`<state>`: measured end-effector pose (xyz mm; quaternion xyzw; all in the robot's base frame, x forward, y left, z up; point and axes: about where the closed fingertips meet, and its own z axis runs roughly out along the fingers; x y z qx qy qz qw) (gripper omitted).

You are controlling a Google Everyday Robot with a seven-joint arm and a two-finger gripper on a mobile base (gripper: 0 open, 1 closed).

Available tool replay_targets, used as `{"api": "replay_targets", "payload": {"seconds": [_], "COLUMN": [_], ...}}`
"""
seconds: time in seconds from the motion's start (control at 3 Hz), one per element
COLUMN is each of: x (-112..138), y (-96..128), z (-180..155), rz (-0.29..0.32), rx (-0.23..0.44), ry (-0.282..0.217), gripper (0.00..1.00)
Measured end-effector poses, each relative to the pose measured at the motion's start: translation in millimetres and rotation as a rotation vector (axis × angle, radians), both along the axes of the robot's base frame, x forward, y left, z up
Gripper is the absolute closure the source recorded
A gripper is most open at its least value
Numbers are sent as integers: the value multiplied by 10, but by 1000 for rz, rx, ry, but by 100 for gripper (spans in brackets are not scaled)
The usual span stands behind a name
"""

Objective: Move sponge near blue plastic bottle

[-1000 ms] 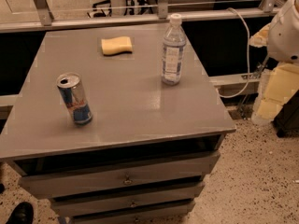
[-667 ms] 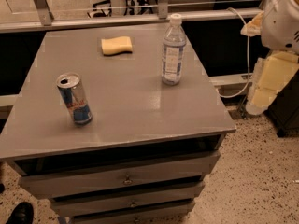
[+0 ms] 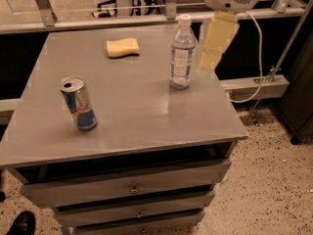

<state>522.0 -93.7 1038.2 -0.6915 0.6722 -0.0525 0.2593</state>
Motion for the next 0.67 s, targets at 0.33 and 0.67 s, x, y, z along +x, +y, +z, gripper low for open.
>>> {"api": "replay_targets", "payload": {"seconds": [0.33, 0.67], "x": [273, 341], "y": [620, 860], "z": [149, 221], "rz": [89, 125], "rx": [48, 66], "ry": [-57, -79], "gripper": [0, 0]}}
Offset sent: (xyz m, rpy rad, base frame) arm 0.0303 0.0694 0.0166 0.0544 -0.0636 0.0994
